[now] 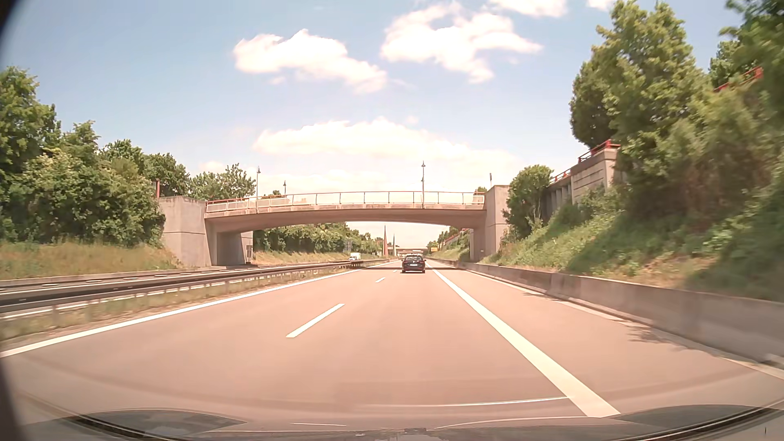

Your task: Follow the waypoints while adhering to traffic rules and regulations

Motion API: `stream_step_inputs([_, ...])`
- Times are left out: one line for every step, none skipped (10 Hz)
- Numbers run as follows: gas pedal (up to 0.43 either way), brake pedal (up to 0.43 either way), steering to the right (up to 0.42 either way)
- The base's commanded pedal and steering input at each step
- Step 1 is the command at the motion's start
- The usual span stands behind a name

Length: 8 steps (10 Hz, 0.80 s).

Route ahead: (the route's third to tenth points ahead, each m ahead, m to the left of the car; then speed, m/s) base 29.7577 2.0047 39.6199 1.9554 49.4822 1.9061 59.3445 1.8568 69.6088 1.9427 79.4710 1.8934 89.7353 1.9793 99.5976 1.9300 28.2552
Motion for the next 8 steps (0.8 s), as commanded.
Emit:
stream_step_inputs([0.059, 0.012, 0.0])
stream_step_inputs([0.067, 0.012, 0.0])
stream_step_inputs([0.079, 0.012, 0.0])
stream_step_inputs([0.079, 0.012, 0.0])
stream_step_inputs([0.079, 0.012, 0.0])
stream_step_inputs([0.079, 0.012, -0.001])
stream_step_inputs([0.087, 0.012, -0.001])
stream_step_inputs([0.087, 0.006, -0.001])
